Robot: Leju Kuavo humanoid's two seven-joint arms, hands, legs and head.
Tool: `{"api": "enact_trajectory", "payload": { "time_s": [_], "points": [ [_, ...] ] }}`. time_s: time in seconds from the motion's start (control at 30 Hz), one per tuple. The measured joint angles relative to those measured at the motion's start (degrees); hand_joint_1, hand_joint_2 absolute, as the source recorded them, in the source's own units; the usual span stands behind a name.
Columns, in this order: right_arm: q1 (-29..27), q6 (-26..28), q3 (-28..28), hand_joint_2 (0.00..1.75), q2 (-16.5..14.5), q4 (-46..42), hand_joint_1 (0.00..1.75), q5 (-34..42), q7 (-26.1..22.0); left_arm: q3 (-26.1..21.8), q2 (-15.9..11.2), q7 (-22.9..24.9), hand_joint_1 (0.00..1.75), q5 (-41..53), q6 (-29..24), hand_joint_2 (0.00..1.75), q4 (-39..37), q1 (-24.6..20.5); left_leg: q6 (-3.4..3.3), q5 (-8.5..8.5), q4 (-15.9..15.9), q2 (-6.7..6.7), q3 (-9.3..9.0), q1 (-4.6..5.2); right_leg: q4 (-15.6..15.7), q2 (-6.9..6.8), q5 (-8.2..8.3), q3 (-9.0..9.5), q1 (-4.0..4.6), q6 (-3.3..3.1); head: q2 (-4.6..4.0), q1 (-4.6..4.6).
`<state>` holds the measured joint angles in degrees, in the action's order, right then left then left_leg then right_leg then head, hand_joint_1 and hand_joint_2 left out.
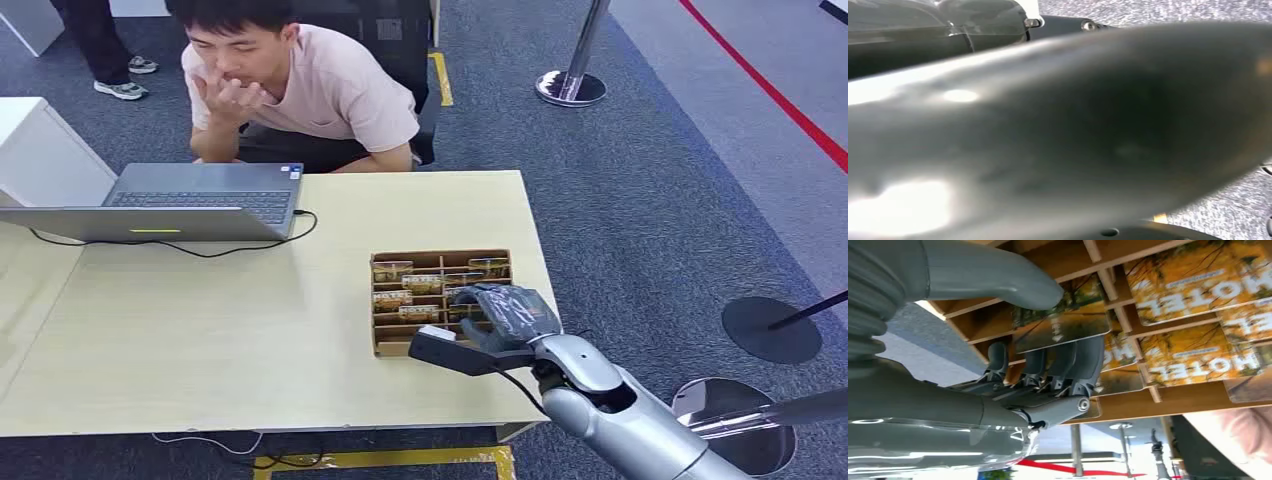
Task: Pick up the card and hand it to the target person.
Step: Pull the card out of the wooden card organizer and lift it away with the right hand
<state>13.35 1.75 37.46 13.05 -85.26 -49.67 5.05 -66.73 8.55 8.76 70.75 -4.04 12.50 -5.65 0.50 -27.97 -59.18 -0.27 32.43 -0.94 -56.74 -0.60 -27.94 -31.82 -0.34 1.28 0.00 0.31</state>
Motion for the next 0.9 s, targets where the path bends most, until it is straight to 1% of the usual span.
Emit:
{"api": "enact_trajectory", "payload": {
  "time_s": [0.37,0.47,0.57,0.6,0.63,0.7,0.73,0.9],
  "points": [
    [0.21,0.00,0.99,1.75,0.00,0.02,0.94,0.03,0.00,0.00,0.00,0.00,0.00,0.00,0.00,0.00,0.00,0.00,0.00,0.00,0.00,0.00,0.00,0.00,0.00,0.01,0.00,0.00,0.00,0.00,-0.01,-0.01],
    [0.24,0.00,1.26,1.75,0.01,0.02,0.97,0.03,0.00,0.00,0.00,0.00,0.00,0.00,0.00,0.00,0.00,0.00,0.00,0.00,0.00,0.00,0.00,0.00,0.00,0.01,0.00,0.00,0.00,0.00,-0.01,-0.01],
    [0.35,0.00,1.45,1.75,0.01,0.03,1.05,0.03,0.00,0.01,0.00,-0.06,0.00,0.00,-0.01,1.31,0.00,0.00,0.00,0.00,0.00,0.00,0.00,0.00,0.00,0.01,0.00,0.00,0.00,0.00,0.00,-0.02],
    [0.40,0.00,1.49,1.75,0.01,0.05,1.17,0.04,0.00,0.01,0.00,-0.12,0.00,0.00,-0.03,1.75,0.00,0.00,0.00,0.00,0.00,0.00,0.00,0.00,0.00,0.01,0.00,0.00,0.00,0.00,0.00,-0.02],
    [0.45,0.00,1.51,1.75,0.01,0.11,1.34,0.06,0.00,0.02,0.00,-0.22,0.00,0.00,-0.08,1.75,0.00,0.00,0.00,0.00,0.00,0.00,0.00,0.00,0.00,0.01,0.00,0.00,0.00,0.00,0.00,-0.02],
    [0.59,-0.01,1.54,1.75,0.01,0.29,1.61,0.12,0.02,0.02,0.00,-0.50,0.00,0.00,-0.17,1.75,0.00,0.00,0.00,0.00,0.00,0.00,0.00,0.00,0.00,0.00,0.00,0.00,0.00,0.00,0.00,-0.01],
    [0.64,-0.01,1.55,1.75,0.01,0.40,1.65,0.18,0.03,0.02,0.00,-0.74,0.00,0.01,-0.18,1.75,0.00,0.00,0.00,0.00,0.00,0.00,0.00,0.00,0.00,0.00,0.00,0.00,0.00,0.00,0.00,-0.01],
    [0.69,0.25,1.60,1.75,0.00,0.73,1.62,0.38,0.37,0.02,0.00,-2.05,0.00,0.28,-0.15,1.75,0.00,0.01,0.00,0.00,0.00,0.00,-0.01,0.00,0.00,0.00,0.00,0.00,0.00,0.00,0.00,-0.01]
  ]
}}
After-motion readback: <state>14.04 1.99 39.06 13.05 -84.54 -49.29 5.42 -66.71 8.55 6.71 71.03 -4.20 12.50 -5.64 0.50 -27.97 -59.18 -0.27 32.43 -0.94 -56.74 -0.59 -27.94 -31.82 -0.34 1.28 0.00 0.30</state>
